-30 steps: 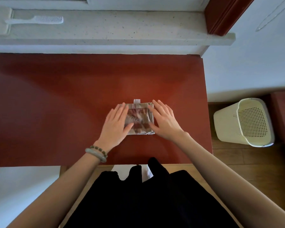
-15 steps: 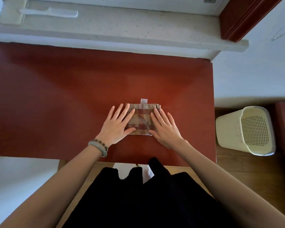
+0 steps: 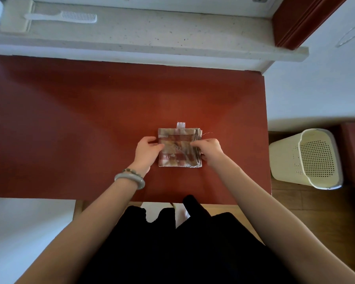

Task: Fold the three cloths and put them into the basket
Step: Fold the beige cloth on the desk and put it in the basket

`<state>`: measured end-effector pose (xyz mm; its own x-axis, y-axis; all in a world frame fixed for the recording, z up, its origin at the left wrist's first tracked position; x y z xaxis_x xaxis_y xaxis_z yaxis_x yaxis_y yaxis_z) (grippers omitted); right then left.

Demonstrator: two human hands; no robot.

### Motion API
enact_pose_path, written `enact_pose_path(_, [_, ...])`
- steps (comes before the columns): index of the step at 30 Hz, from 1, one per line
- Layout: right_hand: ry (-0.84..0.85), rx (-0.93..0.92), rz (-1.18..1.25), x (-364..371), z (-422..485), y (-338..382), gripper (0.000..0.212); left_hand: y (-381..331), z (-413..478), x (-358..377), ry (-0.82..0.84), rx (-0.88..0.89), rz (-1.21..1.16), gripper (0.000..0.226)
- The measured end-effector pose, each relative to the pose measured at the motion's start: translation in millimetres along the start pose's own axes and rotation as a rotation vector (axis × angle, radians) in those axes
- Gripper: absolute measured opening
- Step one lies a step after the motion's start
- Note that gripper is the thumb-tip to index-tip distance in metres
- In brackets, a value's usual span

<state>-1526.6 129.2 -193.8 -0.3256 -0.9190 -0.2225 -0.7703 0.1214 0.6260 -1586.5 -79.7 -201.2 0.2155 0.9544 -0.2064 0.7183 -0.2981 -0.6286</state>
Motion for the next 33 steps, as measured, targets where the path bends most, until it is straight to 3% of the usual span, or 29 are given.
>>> enact_pose_path(4, [-0.001, -0.040, -0.180, 2.3, 4.4, 2.7, 0.016, -8.2, 0.8, 3.5, 0.025, -0.027, 0.021, 0.013])
enact_pose_path(8, [-0.064, -0.239, -0.269, 4.9, -9.2, 13.2, 0.009, -12.7, -6.5, 9.7, 0.136, 0.031, 0.001, 0.018])
enact_pose_path(12, [0.006, -0.278, -0.166, 5.5, -17.7, 14.2, 0.008, -12.3, -14.4, 7.4, 0.228, 0.028, -0.088, 0.021])
enact_pose_path(20, [0.016, -0.252, 0.297, -19.0, -53.2, 8.1, 0.043, -30.0, -36.9, 14.0, 0.409, 0.077, -0.074, 0.021])
enact_pose_path(33, [-0.221, -0.402, 0.539, -174.4, -128.4, -62.9, 0.051, -43.9, -126.3, 161.4, 0.710, 0.084, 0.083, 0.025])
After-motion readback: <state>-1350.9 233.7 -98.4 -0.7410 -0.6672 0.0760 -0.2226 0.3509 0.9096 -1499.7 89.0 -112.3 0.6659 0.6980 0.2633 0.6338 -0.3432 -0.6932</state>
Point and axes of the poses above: each hand's wrist, its own z-axis towards the middle knuckle, its own x-axis out of the palm, y = z × x, the point moved 7 cm from there along z, towards the middle knuckle, and after that the axes turned 5 degrees about -x, right-handed, at the moved point
